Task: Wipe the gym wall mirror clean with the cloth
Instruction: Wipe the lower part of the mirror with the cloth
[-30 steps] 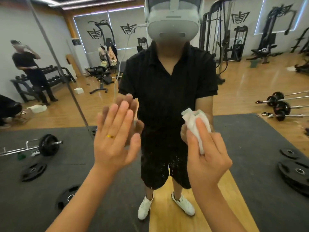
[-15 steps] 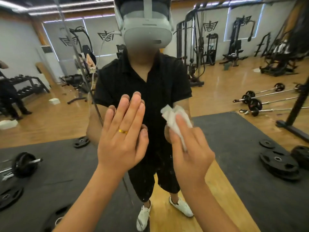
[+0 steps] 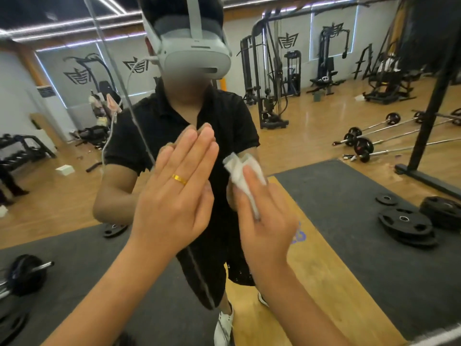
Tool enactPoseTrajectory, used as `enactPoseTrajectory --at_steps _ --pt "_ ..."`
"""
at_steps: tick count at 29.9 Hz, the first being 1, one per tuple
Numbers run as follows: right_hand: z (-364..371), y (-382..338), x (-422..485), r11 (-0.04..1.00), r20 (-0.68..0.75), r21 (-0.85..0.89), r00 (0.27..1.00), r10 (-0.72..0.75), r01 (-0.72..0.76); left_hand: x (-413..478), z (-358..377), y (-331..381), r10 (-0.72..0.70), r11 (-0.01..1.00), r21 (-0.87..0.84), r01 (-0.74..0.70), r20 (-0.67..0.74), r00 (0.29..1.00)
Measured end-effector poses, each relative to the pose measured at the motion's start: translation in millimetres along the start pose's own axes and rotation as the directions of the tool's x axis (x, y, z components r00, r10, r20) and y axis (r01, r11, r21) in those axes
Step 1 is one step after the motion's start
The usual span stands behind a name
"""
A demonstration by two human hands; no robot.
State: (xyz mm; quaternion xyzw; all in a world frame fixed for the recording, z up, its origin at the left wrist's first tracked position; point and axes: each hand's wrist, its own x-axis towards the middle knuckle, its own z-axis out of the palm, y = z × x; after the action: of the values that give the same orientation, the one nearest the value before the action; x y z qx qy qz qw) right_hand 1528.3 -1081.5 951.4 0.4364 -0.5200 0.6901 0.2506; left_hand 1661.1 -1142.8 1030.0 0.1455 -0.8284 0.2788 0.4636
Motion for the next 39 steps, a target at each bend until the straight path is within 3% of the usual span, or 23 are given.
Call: enactPoseTrajectory --at_steps 2,7,11,15,18,22,25,28,31,33,35,37,39 --pt "6 -2 -22 0.999 0.04 -0.007 0.999 -0.033 0.034 8 -7 -14 0.051 0.998 0.046 -0.051 -0.002 0.999" --pt "18 -21 7 1.0 -0.11 -0.009 0.994 0.017 -0.018 6 -3 -25 0.174 0.97 0.166 -0.179 0.048 0.984" --pt "23 -12 -33 0.998 -0.086 -0.063 0.996 -0.009 0.004 5 -1 -28 0.188 0.972 0.141 -0.19 0.031 0.982" --pt "18 4 -122 0.991 -0.025 -0.089 0.995 0.094 -0.096 3 0 -25 0.186 0.969 0.161 -0.187 0.019 0.982" --pt "27 -4 -121 0.986 -0.076 -0.114 0.99 0.117 -0.125 3 3 -25 0.185 0.965 0.186 -0.185 0.016 0.983" --pt "41 -16 -95 0.99 -0.106 -0.14 0.994 0.002 -0.017 2 3 -25 0.179 0.969 0.17 -0.177 0.004 0.984" --pt "29 15 -105 0.959 -0.06 -0.269 0.992 -0.111 0.091 3 3 -25 0.181 0.97 0.164 -0.181 0.015 0.983" --pt "1 63 -118 0.945 -0.163 -0.314 0.986 0.039 -0.09 2 3 -24 0.178 0.965 0.193 -0.179 0.023 0.984" --pt "-5 66 -107 0.891 -0.382 -0.124 0.85 0.363 -0.436 2 3 -23 0.188 0.953 0.236 -0.189 0.028 0.982" --pt "12 40 -101 0.848 -0.398 -0.033 0.786 0.474 -0.529 2 4 -22 0.186 0.955 0.229 -0.187 0.027 0.982" --pt "35 9 -106 0.893 -0.34 -0.056 0.849 0.404 -0.447 2 4 -22 0.183 0.959 0.217 -0.182 0.019 0.983" --pt "50 -8 -120 0.965 -0.251 -0.135 0.95 0.187 -0.226 3 4 -22 0.18 0.964 0.197 -0.177 0.003 0.984" --pt "49 -1 -124 0.983 -0.2 -0.178 0.98 0.008 -0.044 3 3 -19 0.148 0.98 0.133 -0.147 -0.001 0.989"
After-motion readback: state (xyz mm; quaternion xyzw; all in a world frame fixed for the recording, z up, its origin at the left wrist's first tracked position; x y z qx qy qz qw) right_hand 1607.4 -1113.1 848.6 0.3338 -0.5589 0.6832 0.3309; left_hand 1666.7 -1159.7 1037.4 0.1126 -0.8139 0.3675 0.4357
